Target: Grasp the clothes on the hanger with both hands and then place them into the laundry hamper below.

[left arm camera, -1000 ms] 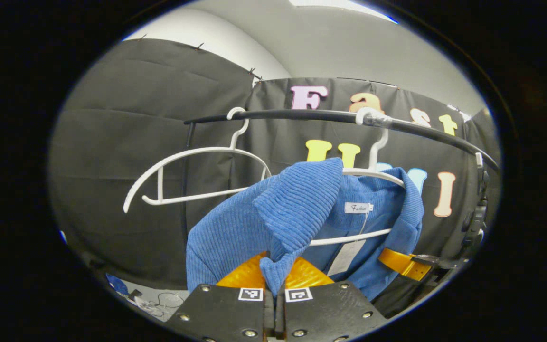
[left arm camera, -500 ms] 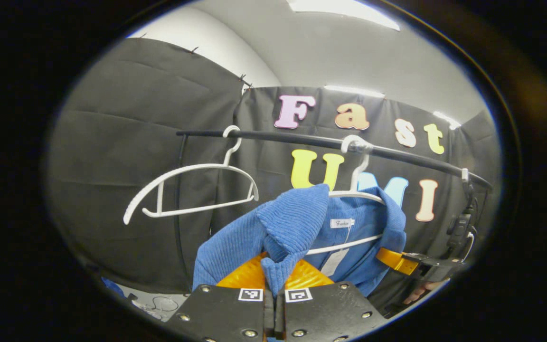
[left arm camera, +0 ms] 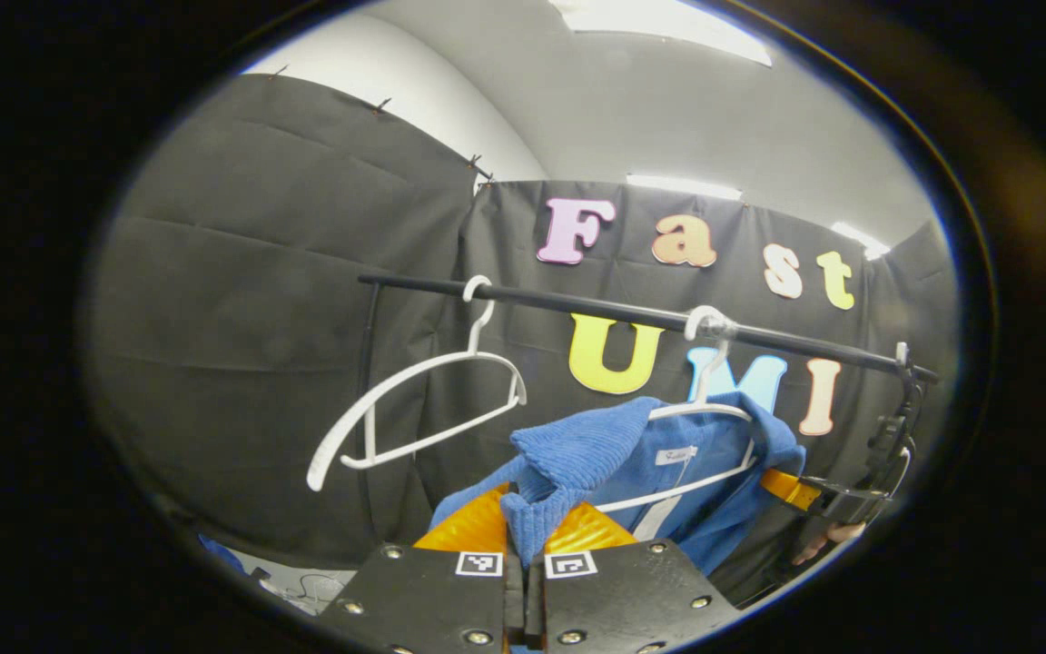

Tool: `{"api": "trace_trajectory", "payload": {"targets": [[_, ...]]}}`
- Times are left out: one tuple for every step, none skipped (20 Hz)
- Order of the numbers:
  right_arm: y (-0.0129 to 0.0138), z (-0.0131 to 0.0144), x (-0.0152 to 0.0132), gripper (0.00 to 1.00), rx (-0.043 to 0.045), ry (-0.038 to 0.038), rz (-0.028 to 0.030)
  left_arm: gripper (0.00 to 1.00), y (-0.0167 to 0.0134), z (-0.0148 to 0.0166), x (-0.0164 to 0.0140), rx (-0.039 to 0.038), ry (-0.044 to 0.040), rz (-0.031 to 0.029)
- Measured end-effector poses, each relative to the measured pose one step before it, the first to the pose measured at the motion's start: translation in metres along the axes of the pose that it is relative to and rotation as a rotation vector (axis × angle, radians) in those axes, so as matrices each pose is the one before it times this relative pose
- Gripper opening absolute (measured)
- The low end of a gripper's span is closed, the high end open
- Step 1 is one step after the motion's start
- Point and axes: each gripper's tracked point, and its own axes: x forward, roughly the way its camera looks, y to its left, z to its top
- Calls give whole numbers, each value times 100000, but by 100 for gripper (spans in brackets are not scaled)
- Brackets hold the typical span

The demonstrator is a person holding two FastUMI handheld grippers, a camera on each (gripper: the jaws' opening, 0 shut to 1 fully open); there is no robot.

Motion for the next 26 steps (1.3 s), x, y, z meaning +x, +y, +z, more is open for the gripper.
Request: {"api": "trace_trajectory", "payload": {"targets": [[-103,414,-125,0,431,-1174,-1331,2,538,579,44,641,-774,694],[-93,425,32,0,725,-797,-593,2,473,485,-7,438,-669,472],[-339,180,31,0,409,-1179,-450,2,494,353,106,483,-631,653],[-310,362,167,0,289,-1357,-765,2,409,368,275,573,-657,683],[-182,438,234,0,656,-1845,-664,2,265,341,177,885,-469,561],[-229,276,267,0,765,-2101,-990,2,34,272,356,645,-385,336],[-134,13,160,0,659,-2223,-980,2,47,111,311,310,-180,-135],[-404,179,138,0,374,-2683,-1343,2,263,234,226,0,-330,-245],[-409,275,39,0,192,-2425,-1278,2,373,305,-94,-846,6,-303],[-254,168,337,0,470,-1827,-1088,2,326,156,195,-400,377,-696],[-95,103,164,0,598,-1675,-535,2,457,149,375,275,124,-440],[-34,217,323,0,58,-1499,-424,2,398,77,284,1045,417,-639],[193,235,383,0,-549,-1347,29,2,262,84,221,990,544,-1107],[194,279,309,0,-1337,-1319,-43,3,130,143,138,902,196,-1381],[151,8,-133,0,-1662,-1531,-260,2,32,69,152,977,66,-1125],[-110,218,-96,0,-1989,-1826,-265,2,146,151,160,1204,-62,-930],[-119,494,-446,0,-1871,-1581,-350,2,168,77,267,1440,336,-861],[27,423,-153,0,-1122,-1598,-248,2,82,215,190,729,149,-971],[93,263,28,0,-776,-1314,-250,2,42,308,286,138,-275,-1253],[-32,135,194,0,-1074,-766,-315,2,108,194,254,-627,-177,-1363],[324,-105,314,0,-617,-463,146,2,163,71,260,-1991,20,-1146],[172,-73,186,0,300,-140,-34,2,151,-190,322,-2085,1280,-840],[-44,-121,240,0,282,-194,-141,3,200,-238,368,-1678,1229,-703],[-74,114,36,0,-485,-619,-162,2,223,-8,277,-997,664,-783],[-23,166,-43,0,-771,-833,57,2,161,146,370,11,8,-571],[16,313,3,0,-1303,-1268,242,2,155,145,236,829,183,-352]]}}
